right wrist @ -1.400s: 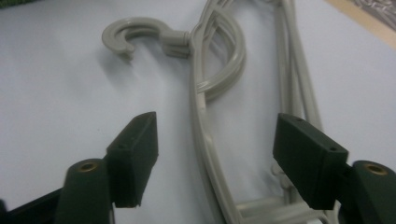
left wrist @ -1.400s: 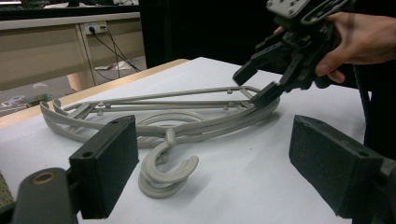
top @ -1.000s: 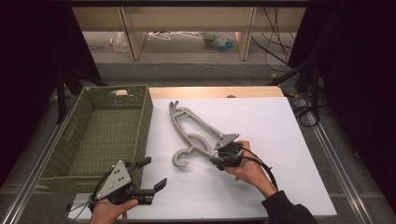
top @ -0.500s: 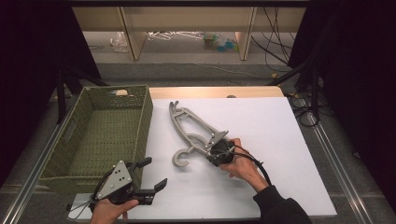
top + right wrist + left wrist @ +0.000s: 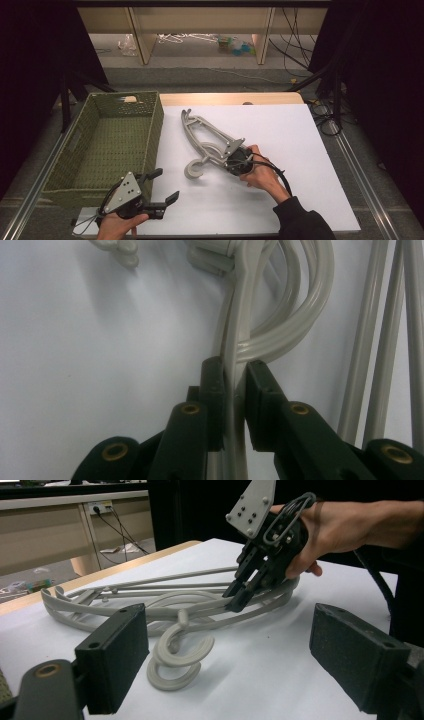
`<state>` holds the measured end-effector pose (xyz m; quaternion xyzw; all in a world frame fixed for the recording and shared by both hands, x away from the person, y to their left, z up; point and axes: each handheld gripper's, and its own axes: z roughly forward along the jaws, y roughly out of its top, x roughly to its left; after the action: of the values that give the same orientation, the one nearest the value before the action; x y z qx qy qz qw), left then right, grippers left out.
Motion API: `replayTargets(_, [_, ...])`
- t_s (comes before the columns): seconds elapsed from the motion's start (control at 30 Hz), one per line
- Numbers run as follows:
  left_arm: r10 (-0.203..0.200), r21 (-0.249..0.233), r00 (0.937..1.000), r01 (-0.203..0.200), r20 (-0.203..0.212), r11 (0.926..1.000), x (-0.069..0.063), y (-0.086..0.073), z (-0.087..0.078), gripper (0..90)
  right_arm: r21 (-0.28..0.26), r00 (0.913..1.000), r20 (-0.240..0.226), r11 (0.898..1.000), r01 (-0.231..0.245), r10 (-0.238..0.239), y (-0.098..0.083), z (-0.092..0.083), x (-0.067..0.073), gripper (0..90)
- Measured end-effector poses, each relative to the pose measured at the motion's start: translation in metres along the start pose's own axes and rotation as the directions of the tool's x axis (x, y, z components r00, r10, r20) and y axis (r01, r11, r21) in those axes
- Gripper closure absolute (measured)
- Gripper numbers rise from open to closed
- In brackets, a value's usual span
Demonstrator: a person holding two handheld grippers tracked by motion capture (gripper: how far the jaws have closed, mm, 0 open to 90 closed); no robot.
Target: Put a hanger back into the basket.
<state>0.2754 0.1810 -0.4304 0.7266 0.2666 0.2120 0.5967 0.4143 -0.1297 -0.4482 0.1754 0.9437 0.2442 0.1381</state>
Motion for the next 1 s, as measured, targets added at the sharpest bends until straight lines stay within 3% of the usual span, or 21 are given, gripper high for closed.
replayTargets(0.17, [0.001, 0.006, 1.0, -0.001, -0.003, 1.0, 0.001, 0.0003, 0.0, 15.7, -0.022, 0.9999, 0.002, 1.0, -0.015, 0.015, -0.005, -0.006, -0.0061, 80.9])
replayTargets(0.53, [0.008, 0.026, 0.9999, -0.008, -0.013, 0.9996, 0.0019, -0.0007, 0.0008, 16.0, 0.023, 0.9992, -0.028, 0.999, -0.026, 0.027, -0.0018, -0.0022, -0.0018, 80.8])
replayTargets(1.0, [0.005, 0.035, 0.9999, -0.005, -0.01, 0.9994, 0.0006, -0.0012, 0.0018, 16.3, 0.032, 0.9979, -0.035, 0.998, -0.053, 0.054, 0.0008, -0.0047, -0.002, 81.3])
